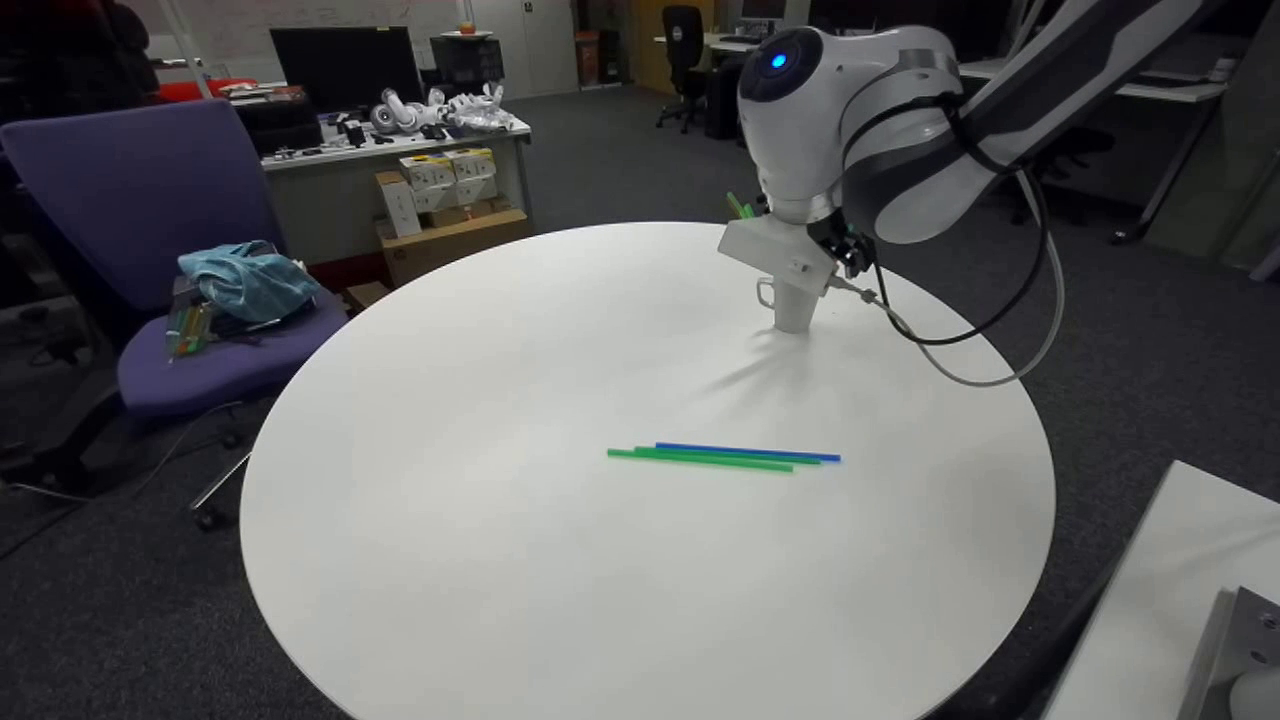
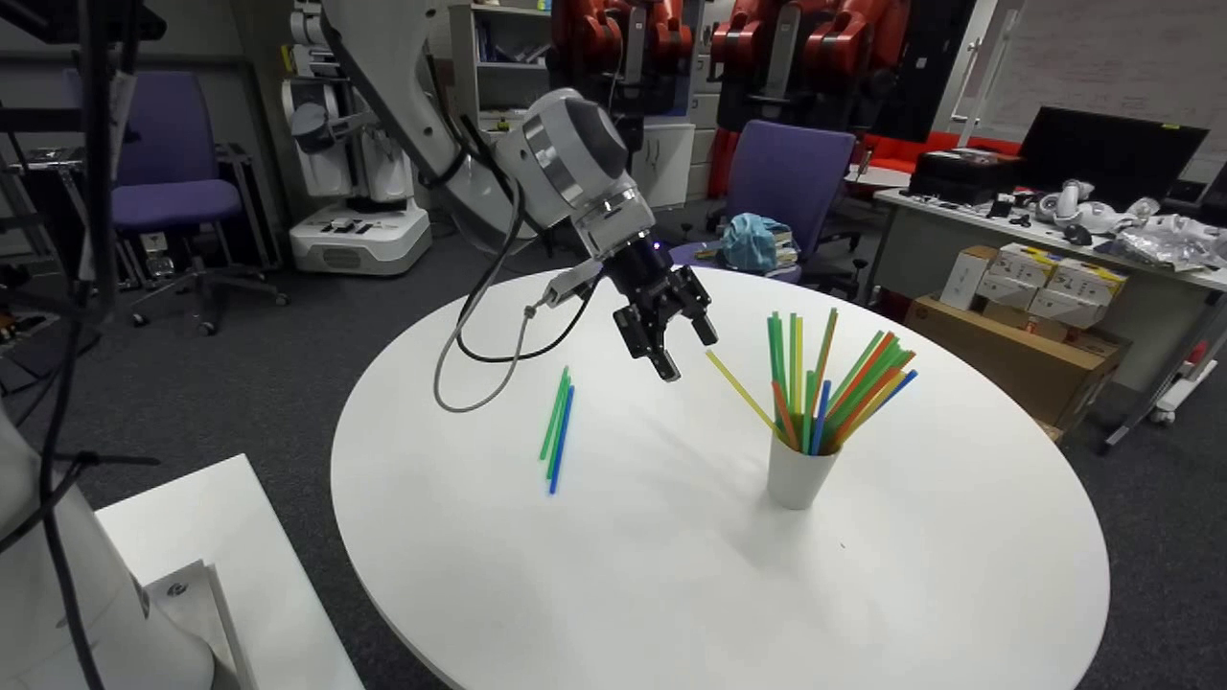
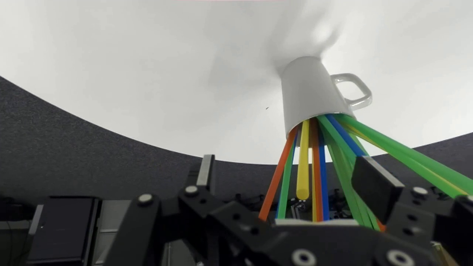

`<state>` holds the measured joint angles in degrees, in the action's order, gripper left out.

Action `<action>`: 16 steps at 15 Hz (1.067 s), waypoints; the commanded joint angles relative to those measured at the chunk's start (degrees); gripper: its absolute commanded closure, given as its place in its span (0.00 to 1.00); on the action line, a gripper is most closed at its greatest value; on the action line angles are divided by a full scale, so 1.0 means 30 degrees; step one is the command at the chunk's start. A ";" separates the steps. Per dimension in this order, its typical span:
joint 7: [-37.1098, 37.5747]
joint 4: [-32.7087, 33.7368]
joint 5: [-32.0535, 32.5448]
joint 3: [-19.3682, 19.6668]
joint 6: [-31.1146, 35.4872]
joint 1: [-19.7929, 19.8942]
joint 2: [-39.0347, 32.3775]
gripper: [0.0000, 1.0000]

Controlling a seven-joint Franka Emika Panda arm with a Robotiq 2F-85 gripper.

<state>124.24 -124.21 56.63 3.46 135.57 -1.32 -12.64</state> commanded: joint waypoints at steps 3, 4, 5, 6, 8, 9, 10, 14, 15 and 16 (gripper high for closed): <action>0.0284 0.0582 0.0813 0.0670 0.1985 0.0318 -0.0719 0.00; 0.0238 0.0659 0.0824 0.0797 0.2127 0.0330 -0.0804 0.00; 0.0213 0.0743 0.0818 0.0912 0.2227 0.0349 -0.0869 0.00; 0.0202 0.0819 0.0816 0.1009 0.2256 0.0361 -0.0909 0.00; 0.0140 0.0936 0.0778 0.1141 0.2289 0.0383 -0.0962 0.01; 0.0109 0.0975 0.0803 0.1178 0.2307 0.0397 -0.0986 0.26; 0.0155 0.1006 0.0861 0.1212 0.2309 0.0397 -0.1003 0.26; 0.0203 0.1098 0.0938 0.1247 0.2281 0.0444 -0.1083 0.49; 0.0218 0.1121 0.0953 0.1253 0.2271 0.0446 -0.1098 0.58; 0.0233 0.1129 0.0972 0.1256 0.2277 0.0442 -0.1110 0.65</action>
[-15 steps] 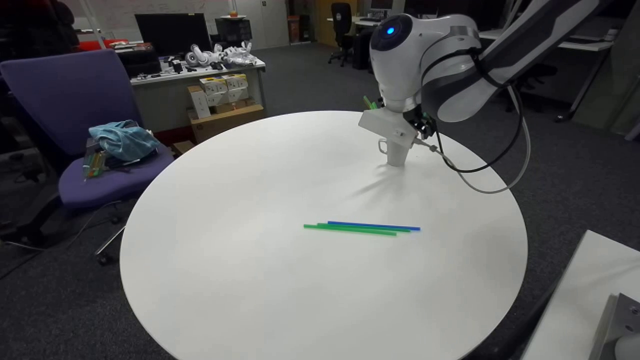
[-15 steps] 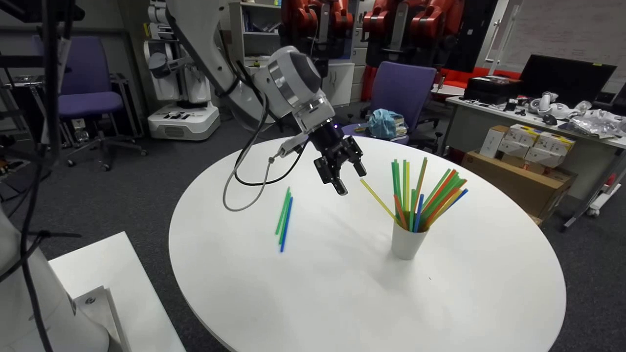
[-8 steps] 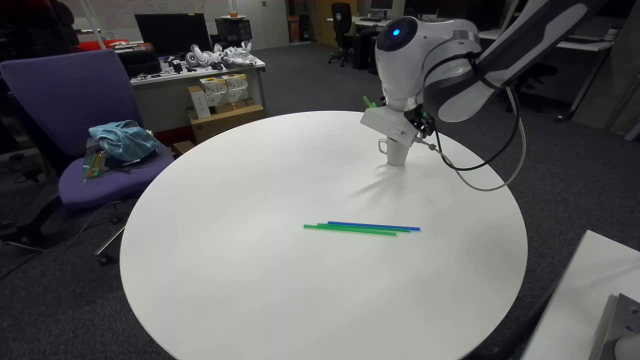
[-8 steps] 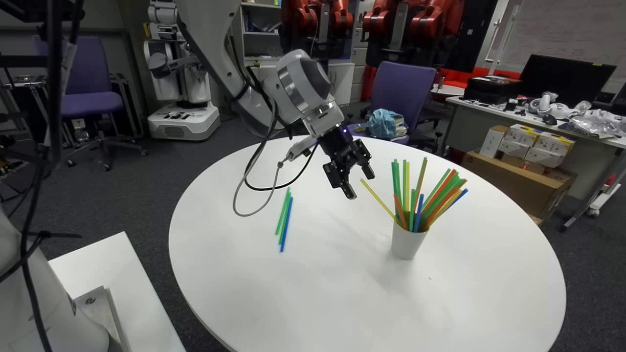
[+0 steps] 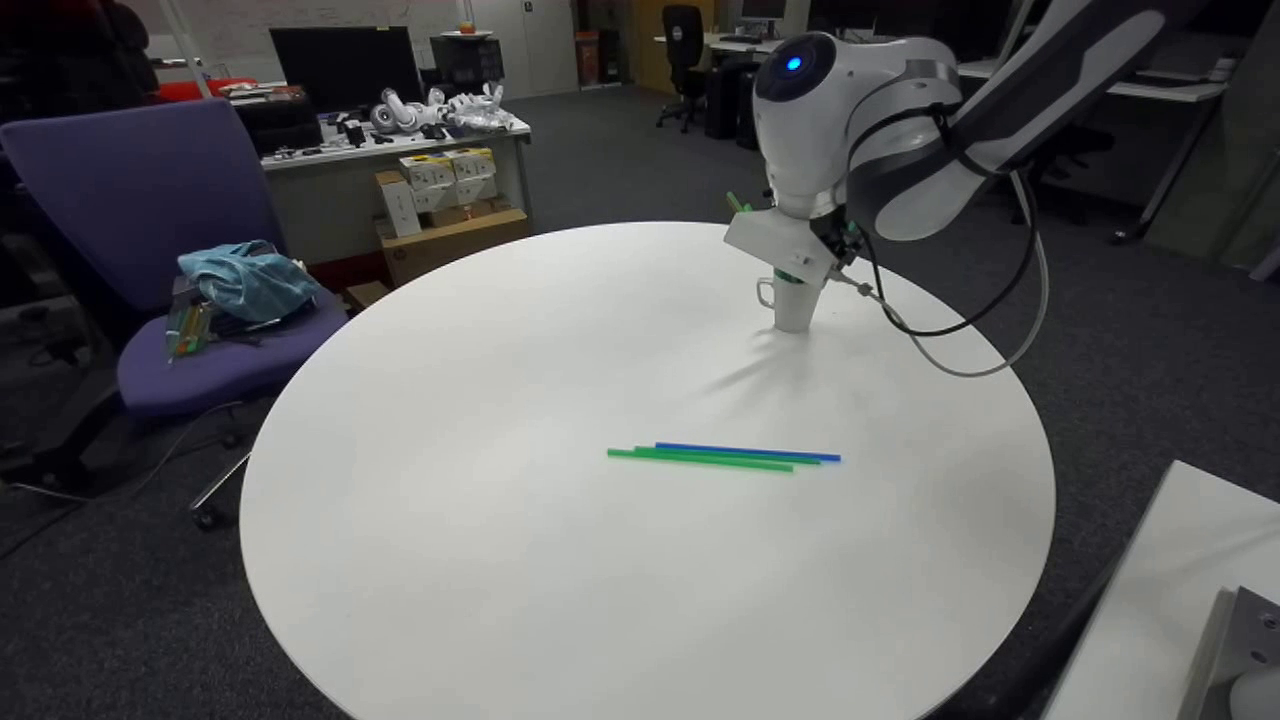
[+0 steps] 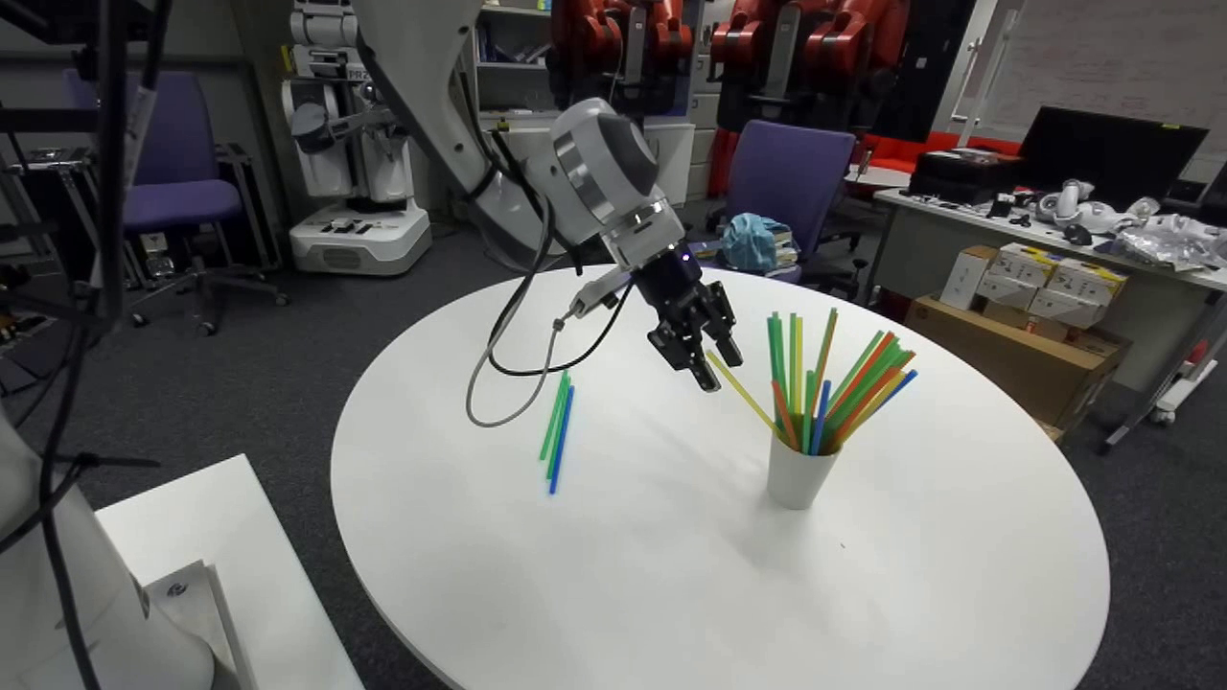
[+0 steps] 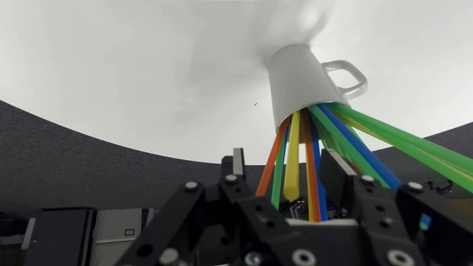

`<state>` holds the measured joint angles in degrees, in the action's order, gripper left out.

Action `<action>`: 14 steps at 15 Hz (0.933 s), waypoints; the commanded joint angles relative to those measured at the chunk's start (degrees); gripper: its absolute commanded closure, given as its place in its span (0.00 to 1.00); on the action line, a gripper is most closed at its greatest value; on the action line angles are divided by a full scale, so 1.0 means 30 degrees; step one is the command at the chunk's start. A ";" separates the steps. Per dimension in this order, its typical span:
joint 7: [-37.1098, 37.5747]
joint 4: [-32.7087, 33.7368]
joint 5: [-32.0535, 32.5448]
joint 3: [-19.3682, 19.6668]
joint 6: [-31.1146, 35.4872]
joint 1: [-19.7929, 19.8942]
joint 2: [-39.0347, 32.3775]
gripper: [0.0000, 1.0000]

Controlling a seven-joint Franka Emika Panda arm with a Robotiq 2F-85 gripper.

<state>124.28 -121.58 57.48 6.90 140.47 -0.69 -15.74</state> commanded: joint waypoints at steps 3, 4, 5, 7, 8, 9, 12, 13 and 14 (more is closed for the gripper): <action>-0.0099 -0.0011 0.0373 -0.0010 0.0836 0.0296 0.0335 0.88; -0.0157 -0.0195 0.0307 -0.0048 0.1064 0.0306 0.0703 0.96; -0.0078 -0.0288 0.0404 -0.0031 0.1350 0.0278 0.0959 1.00; -0.0380 -0.0589 0.0130 -0.0108 0.2145 0.0327 0.1663 1.00; -0.0555 -0.0682 -0.0082 -0.0155 0.2539 0.0362 0.1967 1.00; -0.0790 -0.0779 -0.0411 -0.0229 0.2896 0.0393 0.2261 0.99; -0.1694 -0.1024 -0.1979 -0.0514 0.3351 0.0355 0.3006 1.00; -0.2129 -0.1094 -0.2860 -0.0671 0.3088 0.0275 0.3254 1.00; -0.2641 -0.1150 -0.3818 -0.0834 0.2729 0.0184 0.3509 1.00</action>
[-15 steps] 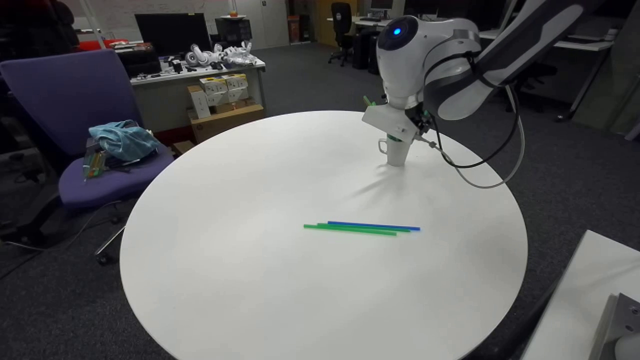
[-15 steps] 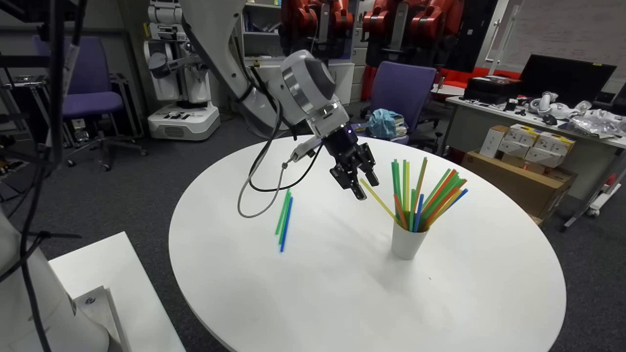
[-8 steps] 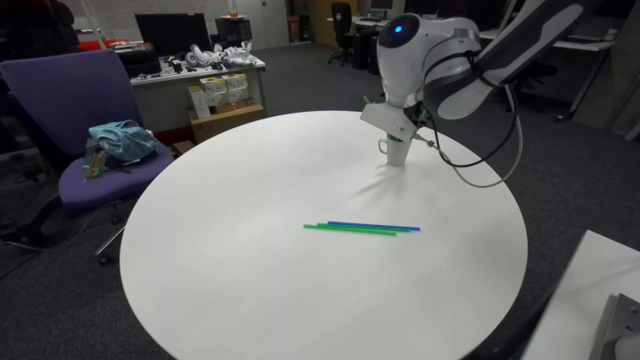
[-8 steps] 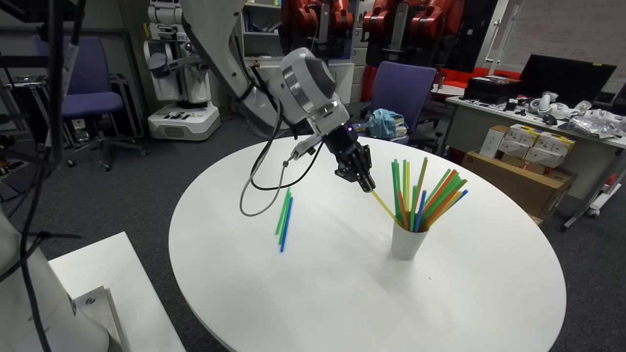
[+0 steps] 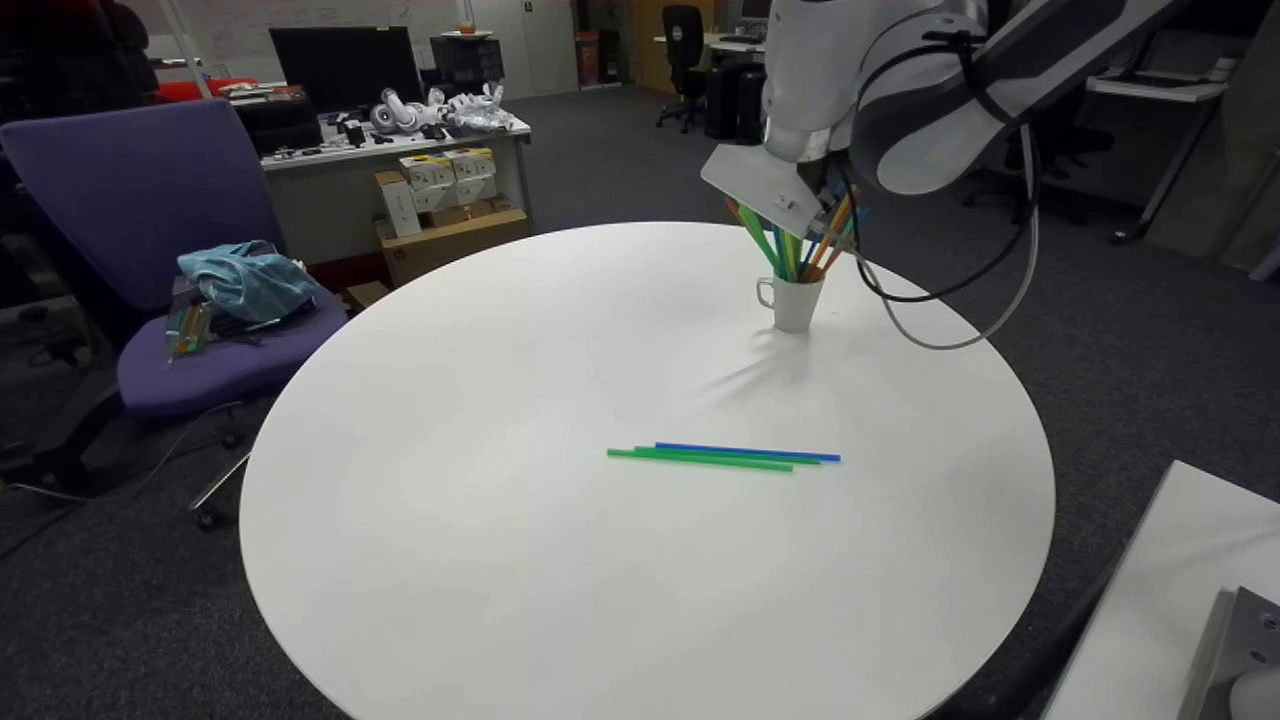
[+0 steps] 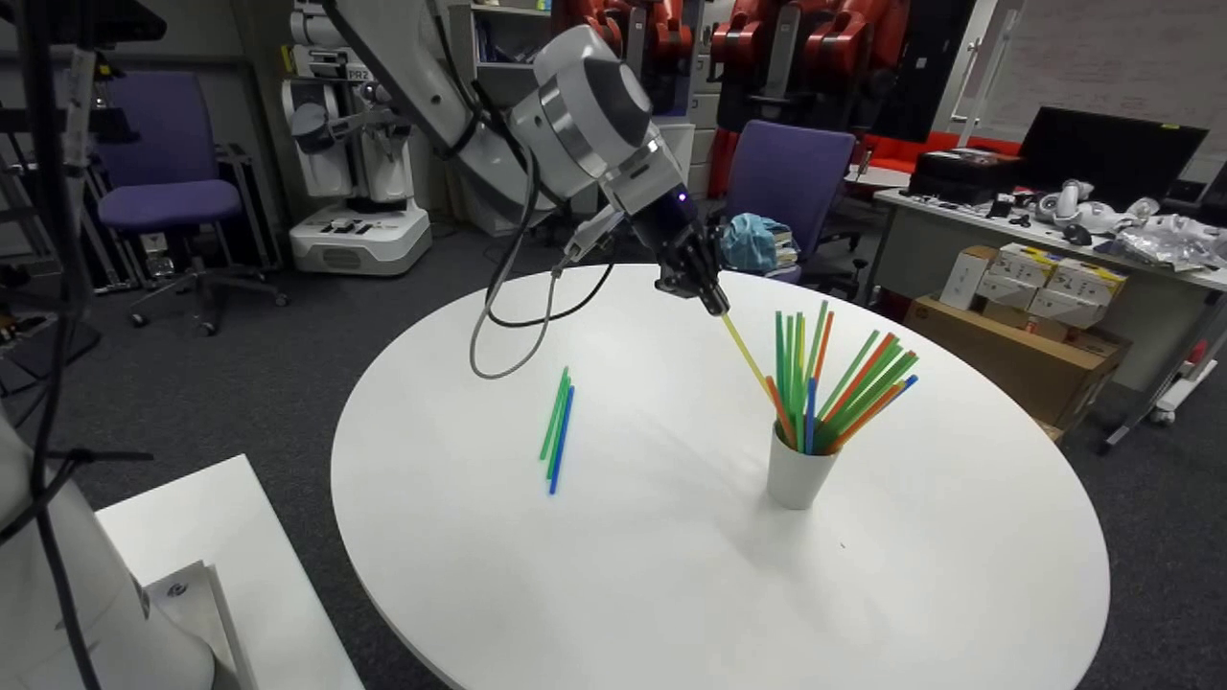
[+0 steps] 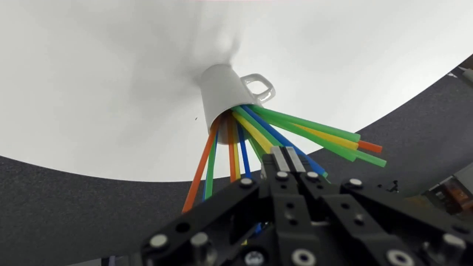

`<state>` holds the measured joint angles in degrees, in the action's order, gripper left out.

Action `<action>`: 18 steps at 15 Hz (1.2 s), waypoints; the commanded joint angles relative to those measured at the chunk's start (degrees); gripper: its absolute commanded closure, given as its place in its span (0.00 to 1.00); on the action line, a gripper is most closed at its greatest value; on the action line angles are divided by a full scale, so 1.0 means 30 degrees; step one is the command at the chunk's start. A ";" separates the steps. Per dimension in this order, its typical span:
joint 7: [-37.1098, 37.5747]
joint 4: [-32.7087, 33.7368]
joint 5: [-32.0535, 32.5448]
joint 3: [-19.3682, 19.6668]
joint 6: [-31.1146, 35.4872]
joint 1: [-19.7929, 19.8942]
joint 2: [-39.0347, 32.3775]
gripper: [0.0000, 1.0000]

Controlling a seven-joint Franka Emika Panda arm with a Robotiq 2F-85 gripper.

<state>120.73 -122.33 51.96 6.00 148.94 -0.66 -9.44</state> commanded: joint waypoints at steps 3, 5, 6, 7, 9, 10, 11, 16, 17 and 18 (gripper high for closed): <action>-0.3903 -0.0998 -0.6022 -0.1290 -0.2110 -0.0211 0.2384 1.00; -0.4339 -0.0695 -0.6950 -0.1672 -0.3878 -0.0612 0.3111 1.00; -0.4164 -0.0524 -0.6960 -0.1851 -0.4637 -0.0787 0.3398 1.00; -0.3820 -0.0377 -0.6741 -0.2072 -0.5190 -0.0923 0.3722 1.00; -0.3742 -0.0112 -0.6000 -0.2597 -0.6471 -0.1097 0.4078 1.00; -0.3640 0.0042 -0.5442 -0.2874 -0.7228 -0.1159 0.4064 1.00; -0.3049 0.0368 -0.4192 -0.3206 -0.8444 -0.1244 0.3716 1.00; -0.5389 0.1912 -0.4096 -0.3988 -1.1575 -0.1785 0.0498 1.00; -0.6215 0.2342 -0.4609 -0.3993 -1.1609 -0.1852 -0.0318 1.00; -0.7010 0.2840 -0.5115 -0.3967 -1.1600 -0.1927 -0.1169 1.00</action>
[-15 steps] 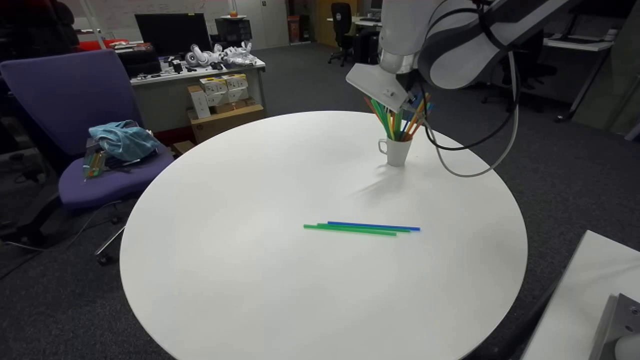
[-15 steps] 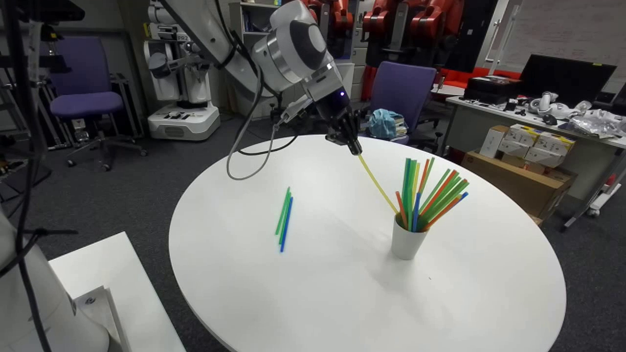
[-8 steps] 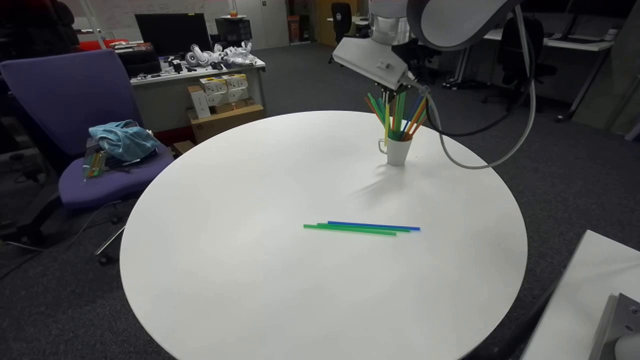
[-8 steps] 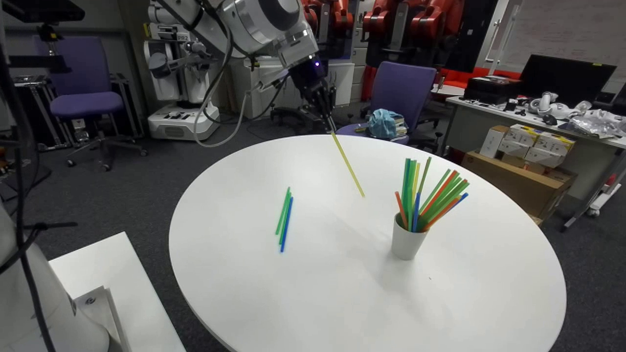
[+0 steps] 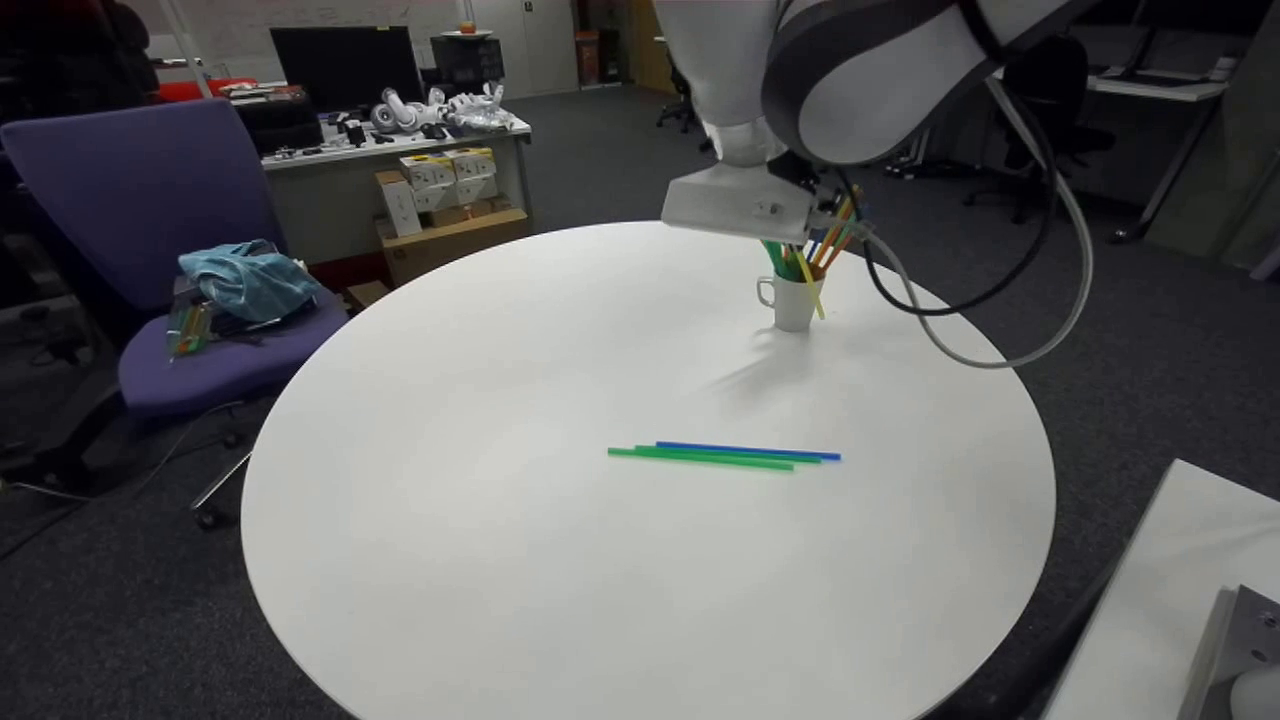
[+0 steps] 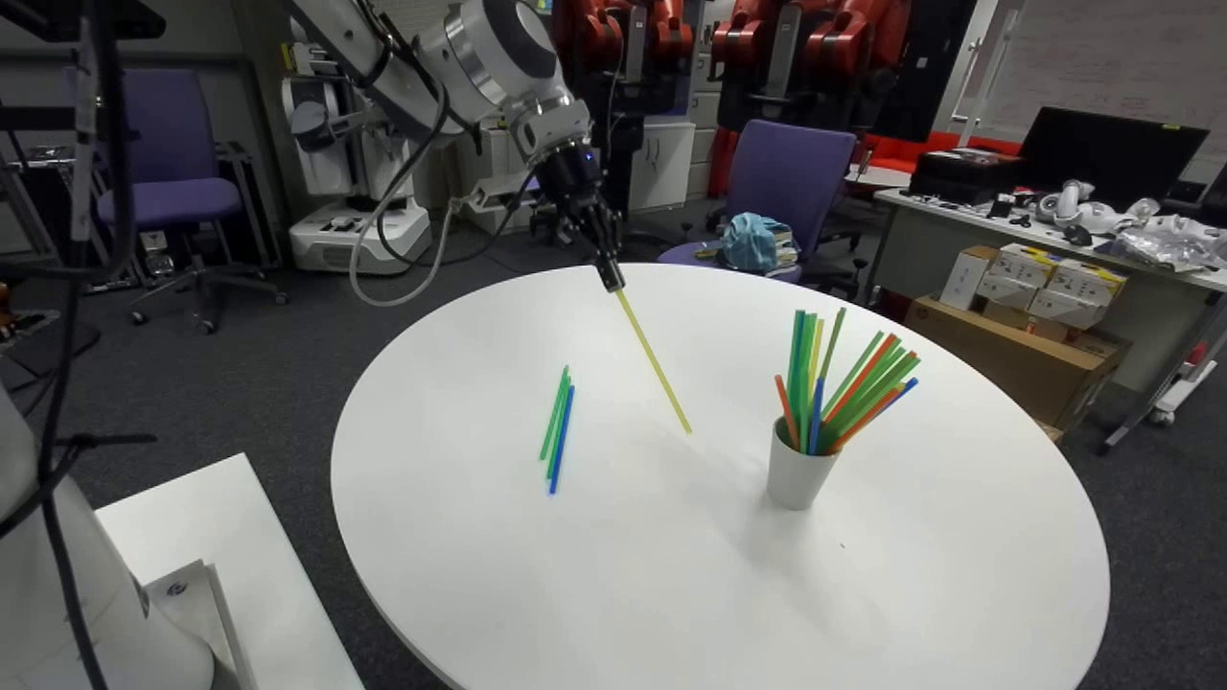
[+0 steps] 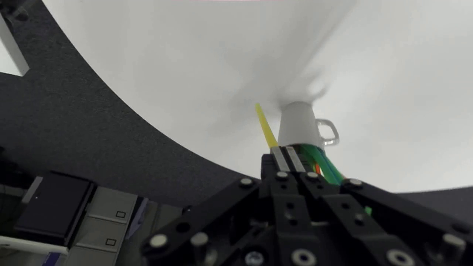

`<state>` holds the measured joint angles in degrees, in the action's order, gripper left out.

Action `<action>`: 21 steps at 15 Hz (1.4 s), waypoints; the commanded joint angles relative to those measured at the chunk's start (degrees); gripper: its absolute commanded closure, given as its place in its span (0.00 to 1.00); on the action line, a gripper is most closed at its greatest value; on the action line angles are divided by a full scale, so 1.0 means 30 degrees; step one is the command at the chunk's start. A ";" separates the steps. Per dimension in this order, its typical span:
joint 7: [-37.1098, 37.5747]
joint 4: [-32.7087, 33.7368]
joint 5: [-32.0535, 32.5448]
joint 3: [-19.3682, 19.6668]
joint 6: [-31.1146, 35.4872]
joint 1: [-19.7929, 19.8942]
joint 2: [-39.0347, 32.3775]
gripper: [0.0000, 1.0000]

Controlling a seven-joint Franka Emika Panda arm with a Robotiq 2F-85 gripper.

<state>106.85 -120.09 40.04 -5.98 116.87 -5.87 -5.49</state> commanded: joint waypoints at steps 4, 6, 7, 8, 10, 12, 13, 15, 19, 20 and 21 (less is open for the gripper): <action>-0.5789 0.4952 -0.3314 0.0281 -0.2668 -0.0644 -0.5830 1.00; -0.6987 0.6575 -0.4369 0.0478 -0.3994 -0.0969 -0.7284 1.00; -0.7433 0.7358 -0.4832 0.0595 -0.4770 -0.1166 -0.7905 1.00; -0.7767 0.8085 -0.5224 0.0711 -0.5426 -0.1372 -0.8501 1.00; -0.8153 0.9541 -0.5741 0.0996 -0.6883 -0.1801 -0.9564 1.00; -0.8335 1.0826 -0.6072 0.1258 -0.8108 -0.2178 -1.0524 1.00; -0.8400 1.1389 -0.6240 0.1364 -0.8512 -0.2299 -1.0915 1.00; -0.8470 1.2287 -0.6405 0.1536 -0.9031 -0.2505 -1.1571 0.71; -0.8503 1.3285 -0.6531 0.1743 -0.8975 -0.2658 -1.2361 0.41; -0.8539 1.3463 -0.6593 0.1765 -0.8955 -0.2641 -1.2467 0.34; -0.8536 1.3590 -0.6652 0.1797 -0.8875 -0.2622 -1.2553 0.26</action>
<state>83.88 -82.83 21.98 -2.12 92.46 -12.90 -41.89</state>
